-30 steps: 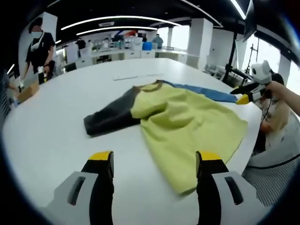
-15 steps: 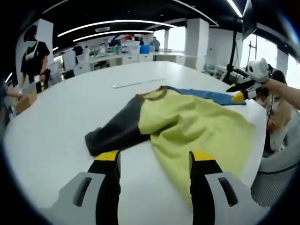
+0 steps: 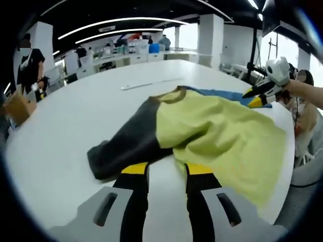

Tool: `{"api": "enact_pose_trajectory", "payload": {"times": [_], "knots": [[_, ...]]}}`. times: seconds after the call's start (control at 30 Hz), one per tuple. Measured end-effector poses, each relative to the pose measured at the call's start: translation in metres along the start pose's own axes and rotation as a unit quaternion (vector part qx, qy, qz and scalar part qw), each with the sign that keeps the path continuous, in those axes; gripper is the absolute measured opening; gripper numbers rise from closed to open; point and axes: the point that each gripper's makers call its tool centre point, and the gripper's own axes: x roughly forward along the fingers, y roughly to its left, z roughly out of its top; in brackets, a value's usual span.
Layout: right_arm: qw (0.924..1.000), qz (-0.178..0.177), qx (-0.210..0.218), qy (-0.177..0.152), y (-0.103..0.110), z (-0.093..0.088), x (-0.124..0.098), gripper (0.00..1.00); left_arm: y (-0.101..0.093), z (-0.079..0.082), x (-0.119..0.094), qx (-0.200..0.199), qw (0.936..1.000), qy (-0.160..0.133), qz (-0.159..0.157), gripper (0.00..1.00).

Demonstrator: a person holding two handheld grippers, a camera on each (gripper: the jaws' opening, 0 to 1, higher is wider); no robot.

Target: Fold the garment on the visible template until the final outline fits inside the template.

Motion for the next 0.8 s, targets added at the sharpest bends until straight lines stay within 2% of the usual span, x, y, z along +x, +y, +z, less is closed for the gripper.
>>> {"api": "enact_pose_trajectory", "payload": {"times": [0.1,0.17,0.23,0.47,0.53,0.63,0.73,0.8], "knots": [[0.9999,-0.003,-0.012,0.004,-0.002,0.000,0.006,0.23,0.007,0.004,0.005,0.033,0.9993,-0.007,0.014,0.21],[0.9999,-0.004,-0.014,0.003,-0.004,0.000,0.009,0.22,0.011,0.005,0.008,0.054,0.9982,-0.007,0.026,0.21],[0.9999,-0.005,-0.016,0.002,-0.006,0.001,0.012,0.21,0.012,0.009,0.012,0.076,0.9966,-0.019,0.027,0.21],[0.9998,-0.007,-0.020,0.002,-0.006,0.002,0.019,0.17,0.008,0.009,0.026,0.093,0.9954,-0.008,0.019,0.19],[0.9997,-0.007,-0.022,0.004,-0.006,0.001,0.020,0.15,0.010,0.009,0.030,0.107,0.9940,-0.001,0.025,0.18],[0.9998,-0.008,-0.019,0.003,-0.006,0.001,0.022,0.10,0.017,0.007,0.037,0.102,0.9943,0.003,0.032,0.14],[0.9998,-0.014,-0.010,0.005,-0.009,-0.001,0.025,0.03,0.029,0.005,0.039,0.122,0.9907,0.010,0.058,0.07],[0.9998,-0.017,-0.010,0.008,-0.009,-0.002,0.025,0.00,0.031,0.006,0.039,0.109,0.9922,0.004,0.059,0.06]]}}
